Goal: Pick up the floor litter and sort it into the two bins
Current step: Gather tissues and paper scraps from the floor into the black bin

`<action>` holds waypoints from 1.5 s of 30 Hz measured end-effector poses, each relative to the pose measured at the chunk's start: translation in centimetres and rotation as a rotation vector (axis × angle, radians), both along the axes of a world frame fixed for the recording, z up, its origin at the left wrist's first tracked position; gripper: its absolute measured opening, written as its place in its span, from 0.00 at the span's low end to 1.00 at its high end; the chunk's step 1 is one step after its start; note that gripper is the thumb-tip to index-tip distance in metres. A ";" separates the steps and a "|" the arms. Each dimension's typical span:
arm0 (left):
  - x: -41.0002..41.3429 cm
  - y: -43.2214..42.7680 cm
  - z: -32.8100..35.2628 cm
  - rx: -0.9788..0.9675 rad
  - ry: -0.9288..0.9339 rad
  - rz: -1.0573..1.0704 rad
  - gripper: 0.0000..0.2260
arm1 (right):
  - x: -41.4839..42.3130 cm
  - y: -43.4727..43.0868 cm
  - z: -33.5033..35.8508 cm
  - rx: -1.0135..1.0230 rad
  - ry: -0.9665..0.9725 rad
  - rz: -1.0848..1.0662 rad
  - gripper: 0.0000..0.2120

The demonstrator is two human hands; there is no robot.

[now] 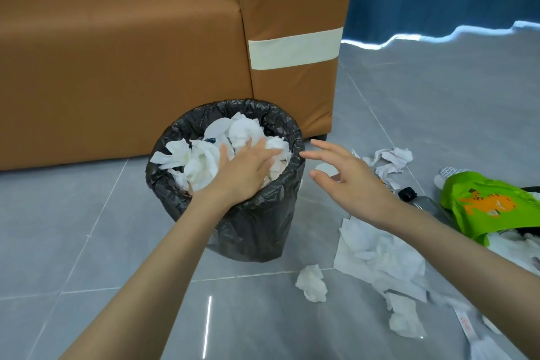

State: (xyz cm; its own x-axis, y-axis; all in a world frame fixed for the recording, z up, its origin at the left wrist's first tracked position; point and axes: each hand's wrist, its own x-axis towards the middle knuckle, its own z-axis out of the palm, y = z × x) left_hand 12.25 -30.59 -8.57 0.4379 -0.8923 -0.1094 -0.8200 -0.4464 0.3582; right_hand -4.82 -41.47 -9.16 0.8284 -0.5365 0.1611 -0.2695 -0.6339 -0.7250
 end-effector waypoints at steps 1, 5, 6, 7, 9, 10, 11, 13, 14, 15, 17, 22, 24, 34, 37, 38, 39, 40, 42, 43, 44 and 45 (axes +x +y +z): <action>-0.5 0.3 0.1 -0.058 0.020 0.016 0.18 | -0.2 0.0 0.0 0.023 -0.015 -0.008 0.16; -2.1 1.0 1.0 -0.227 -0.016 0.061 0.18 | -1.0 -0.1 -0.2 0.122 -0.061 -0.059 0.12; -2.6 1.0 1.3 -0.253 -0.057 0.068 0.18 | -1.3 -0.2 -0.2 0.145 -0.068 -0.075 0.12; -3.0 1.1 1.6 -0.278 -0.084 0.074 0.18 | -1.6 -0.2 -0.2 0.170 -0.077 -0.087 0.12; -4.2 0.9 2.2 -0.325 -0.092 0.074 0.18 | -2.3 -0.4 -0.3 0.200 -0.098 -0.107 0.12; -4.8 0.8 2.3 -0.344 -0.095 0.066 0.18 | -2.7 -0.5 -0.3 0.203 -0.102 -0.121 0.12; -5.4 0.6 2.5 -0.355 -0.113 0.053 0.18 | -3.2 -0.6 -0.5 0.207 -0.101 -0.137 0.12; -6.3 0.2 2.6 -0.363 -0.146 0.033 0.18 | -4.1 -0.8 -0.9 0.228 -0.098 -0.166 0.13; -6.7 -0.1 2.6 -0.365 -0.148 0.028 0.18 | -4.7 -1.0 -1.2 0.242 -0.102 -0.181 0.14; -7.0 -0.4 2.7 -0.371 -0.146 0.024 0.18 | -5.2 -1.1 -1.5 0.256 -0.109 -0.195 0.15; -8.2 -0.9 2.5 -0.411 -0.119 -0.015 0.18 | -6.4 -1.3 -2.1 0.279 -0.110 -0.226 0.15; -11.5 -2.2 0.5 -0.455 0.001 -0.121 0.17 | -9.6 -1.7 -4.2 0.355 -0.068 -0.306 0.14; -12.5 -2.6 -1.1 -0.369 0.024 -0.132 0.18 | -11.0 -1.6 -5.3 0.354 -0.022 -0.337 0.13; -14.2 -0.5 -12.2 0.148 0.100 -0.113 0.22 | -15.8 0.6 -11.5 0.416 0.313 -0.310 0.12; -14.3 0.6 -13.4 0.281 0.079 -0.087 0.28 | -16.0 1.3 -12.4 0.365 0.393 -0.215 0.17; -14.3 0.8 -13.7 0.303 0.087 -0.074 0.29 | -16.0 1.6 -12.8 0.319 0.433 -0.175 0.19; -14.3 1.0 -14.0 0.295 0.101 -0.060 0.29 | -16.1 1.9 -13.2 0.253 0.489 -0.130 0.20; -14.4 1.1 -14.2 0.268 0.121 -0.047 0.28 | -16.1 2.3 -13.7 0.193 0.542 -0.089 0.21; -14.5 1.1 -14.4 0.206 0.162 -0.023 0.24 | -16.1 3.0 -14.2 0.120 0.589 -0.040 0.18; -14.5 1.0 -14.5 0.180 0.171 -0.019 0.22 | -16.1 3.3 -14.3 0.108 0.577 -0.033 0.16; -14.5 1.0 -14.6 0.159 0.173 -0.016 0.20 | -16.1 3.6 -14.4 0.110 0.552 -0.034 0.13; -14.5 0.9 -14.6 0.135 0.173 -0.013 0.19 | -16.0 3.7 -14.5 0.121 0.525 -0.039 0.11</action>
State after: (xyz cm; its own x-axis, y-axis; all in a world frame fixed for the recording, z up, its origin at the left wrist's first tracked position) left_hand -2.22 -29.73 -23.21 0.3908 -0.8698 -0.3011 -0.7576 -0.4897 0.4315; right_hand -20.84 -37.74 -23.65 0.7603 -0.5571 -0.3342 -0.6366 -0.5366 -0.5539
